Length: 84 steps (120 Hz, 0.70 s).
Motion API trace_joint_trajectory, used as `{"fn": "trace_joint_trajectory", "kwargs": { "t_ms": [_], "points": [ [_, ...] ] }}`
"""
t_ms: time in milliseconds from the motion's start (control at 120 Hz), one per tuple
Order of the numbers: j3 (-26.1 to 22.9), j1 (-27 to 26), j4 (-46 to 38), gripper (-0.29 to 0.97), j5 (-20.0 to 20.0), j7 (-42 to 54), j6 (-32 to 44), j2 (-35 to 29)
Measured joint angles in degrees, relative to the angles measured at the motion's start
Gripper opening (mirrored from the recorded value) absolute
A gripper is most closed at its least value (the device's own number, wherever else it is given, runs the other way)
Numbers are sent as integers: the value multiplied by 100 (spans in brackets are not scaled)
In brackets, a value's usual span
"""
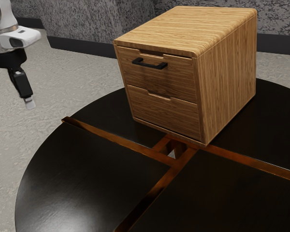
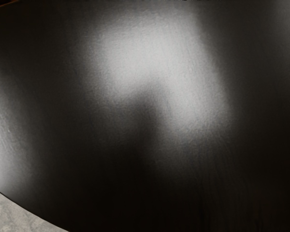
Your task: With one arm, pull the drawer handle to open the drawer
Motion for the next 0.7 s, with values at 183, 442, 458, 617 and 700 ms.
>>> {"fn": "trace_joint_trajectory", "kwargs": {
  "t_ms": [183, 442, 458, 617, 700],
  "points": [
    [-92, 27, 292, 68, -64, 314, -29, -277],
    [-547, -1770, 571, 68, 216, 635, -233, -1233],
    [-542, -1787, 553, 68, 225, 696, -191, -1182],
    [-523, -1836, 298, 68, 306, 1424, 512, -1001],
    [-534, -1881, -20, 68, 383, 1831, 1020, -1009]
  ]
}}
